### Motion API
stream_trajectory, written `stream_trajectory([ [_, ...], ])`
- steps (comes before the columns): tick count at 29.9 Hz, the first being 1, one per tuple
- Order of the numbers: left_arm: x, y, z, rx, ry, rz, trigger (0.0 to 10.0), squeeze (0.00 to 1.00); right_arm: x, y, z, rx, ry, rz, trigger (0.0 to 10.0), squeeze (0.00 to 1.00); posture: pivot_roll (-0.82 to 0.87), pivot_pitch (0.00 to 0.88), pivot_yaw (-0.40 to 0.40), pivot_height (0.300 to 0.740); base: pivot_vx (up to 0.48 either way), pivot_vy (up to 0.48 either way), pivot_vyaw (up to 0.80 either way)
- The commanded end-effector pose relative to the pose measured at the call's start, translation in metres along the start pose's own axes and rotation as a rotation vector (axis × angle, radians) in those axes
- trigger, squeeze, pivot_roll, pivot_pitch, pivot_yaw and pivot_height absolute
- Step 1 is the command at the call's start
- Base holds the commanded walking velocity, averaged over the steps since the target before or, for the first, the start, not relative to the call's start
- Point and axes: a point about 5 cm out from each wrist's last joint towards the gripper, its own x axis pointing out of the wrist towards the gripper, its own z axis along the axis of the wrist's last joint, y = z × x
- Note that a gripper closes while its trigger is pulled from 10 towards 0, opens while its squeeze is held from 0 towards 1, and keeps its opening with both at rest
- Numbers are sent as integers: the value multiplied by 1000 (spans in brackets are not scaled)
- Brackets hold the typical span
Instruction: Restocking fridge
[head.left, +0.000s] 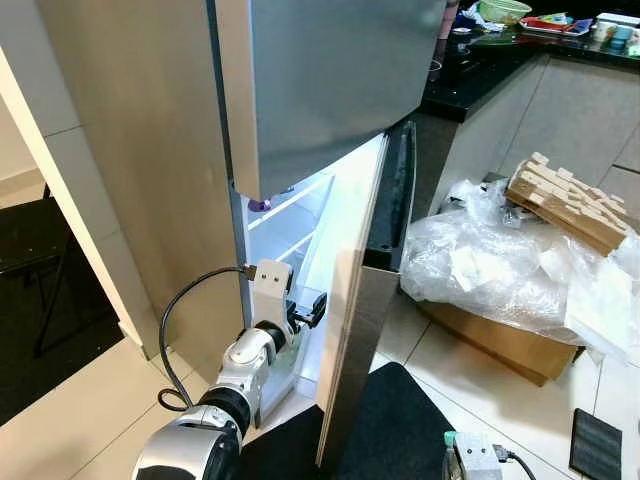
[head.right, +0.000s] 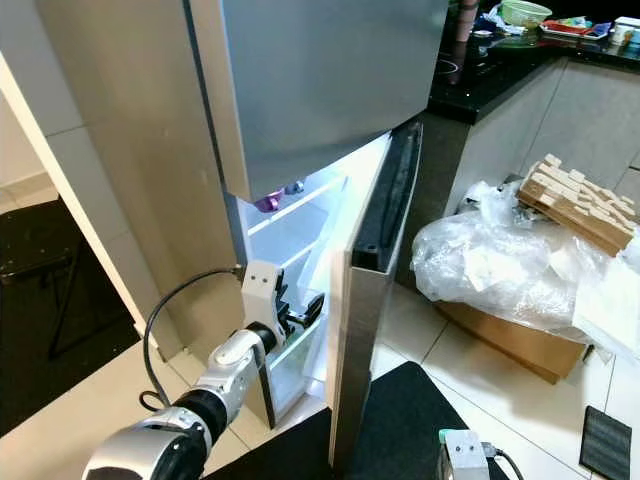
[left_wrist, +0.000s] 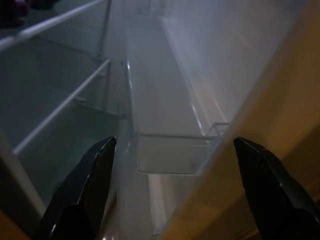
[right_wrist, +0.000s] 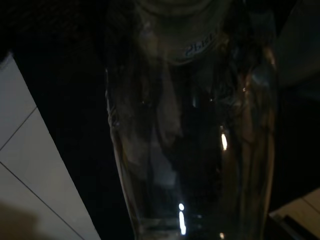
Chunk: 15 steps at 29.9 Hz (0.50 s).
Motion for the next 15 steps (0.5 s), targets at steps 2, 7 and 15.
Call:
stream_trajectory([
  [2,3,-7,-1,3,13,-23,10000,0,-1,-2,-4,11,7,-9,10000,0,-58,0,3,740,0,0,-800],
  [7,3,-9,-1,3,13,-32,10000,0,-1,-3,-4,15,7,-11,10000,0,-63,0,6,740,0,0,-800],
  [15,4,-13,-2,5,17,-52,10000,0,-2,-4,-6,18,11,-17,10000,0,-67,0,6,740,0,0,-800],
])
